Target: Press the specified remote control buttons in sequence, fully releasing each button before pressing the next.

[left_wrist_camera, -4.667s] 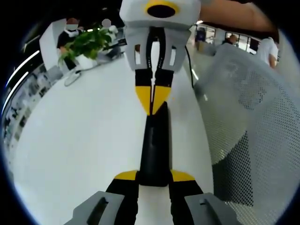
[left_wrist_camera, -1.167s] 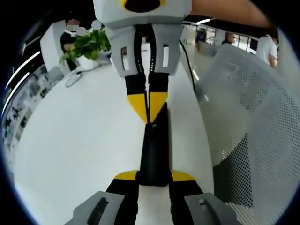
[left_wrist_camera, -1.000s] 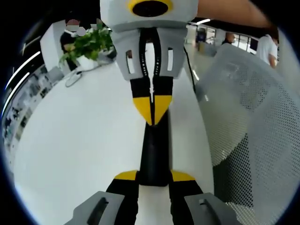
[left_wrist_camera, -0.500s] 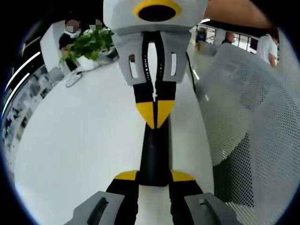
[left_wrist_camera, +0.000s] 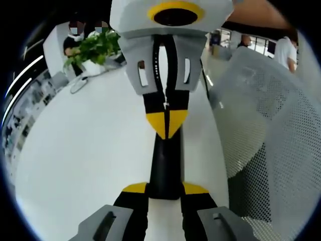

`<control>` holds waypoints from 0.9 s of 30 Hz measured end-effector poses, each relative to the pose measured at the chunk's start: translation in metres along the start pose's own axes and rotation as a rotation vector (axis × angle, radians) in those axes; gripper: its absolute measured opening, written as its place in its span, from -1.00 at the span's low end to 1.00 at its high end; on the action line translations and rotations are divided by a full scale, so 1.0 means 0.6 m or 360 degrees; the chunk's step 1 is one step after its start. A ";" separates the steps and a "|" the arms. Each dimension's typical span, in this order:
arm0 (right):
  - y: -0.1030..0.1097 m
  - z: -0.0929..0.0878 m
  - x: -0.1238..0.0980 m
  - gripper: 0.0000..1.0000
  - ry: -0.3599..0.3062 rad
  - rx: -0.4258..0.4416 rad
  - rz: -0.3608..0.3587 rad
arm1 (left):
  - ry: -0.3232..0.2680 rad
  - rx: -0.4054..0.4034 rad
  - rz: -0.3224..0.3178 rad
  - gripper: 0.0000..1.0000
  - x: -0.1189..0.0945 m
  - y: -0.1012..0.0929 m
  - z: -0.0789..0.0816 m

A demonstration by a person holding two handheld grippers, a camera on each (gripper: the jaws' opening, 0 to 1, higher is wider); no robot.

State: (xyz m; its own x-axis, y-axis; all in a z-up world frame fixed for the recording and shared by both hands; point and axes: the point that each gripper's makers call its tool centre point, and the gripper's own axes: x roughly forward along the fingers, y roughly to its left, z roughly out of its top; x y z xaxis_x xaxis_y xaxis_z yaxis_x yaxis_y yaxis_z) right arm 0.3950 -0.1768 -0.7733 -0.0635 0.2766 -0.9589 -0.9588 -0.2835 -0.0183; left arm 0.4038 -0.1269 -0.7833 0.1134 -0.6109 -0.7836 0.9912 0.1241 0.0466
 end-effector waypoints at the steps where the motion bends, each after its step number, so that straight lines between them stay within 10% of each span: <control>1: 0.000 0.000 0.000 -1.00 0.0001 -0.0001 0.0000 | -0.0001 0.0000 0.0000 -0.54 0.000 0.000 0.000; 27: 0.000 0.002 -0.009 -1.00 -0.0150 0.0118 -0.0196 | 0.0002 0.0008 0.0010 -0.54 -0.002 -0.004 0.003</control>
State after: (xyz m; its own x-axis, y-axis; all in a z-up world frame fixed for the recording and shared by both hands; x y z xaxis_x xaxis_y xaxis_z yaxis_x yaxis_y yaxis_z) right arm 0.3948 -0.1774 -0.7680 0.0332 0.3907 -0.9199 -0.9785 -0.1750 -0.1096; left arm 0.4011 -0.1279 -0.7812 0.1198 -0.6092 -0.7839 0.9907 0.1242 0.0549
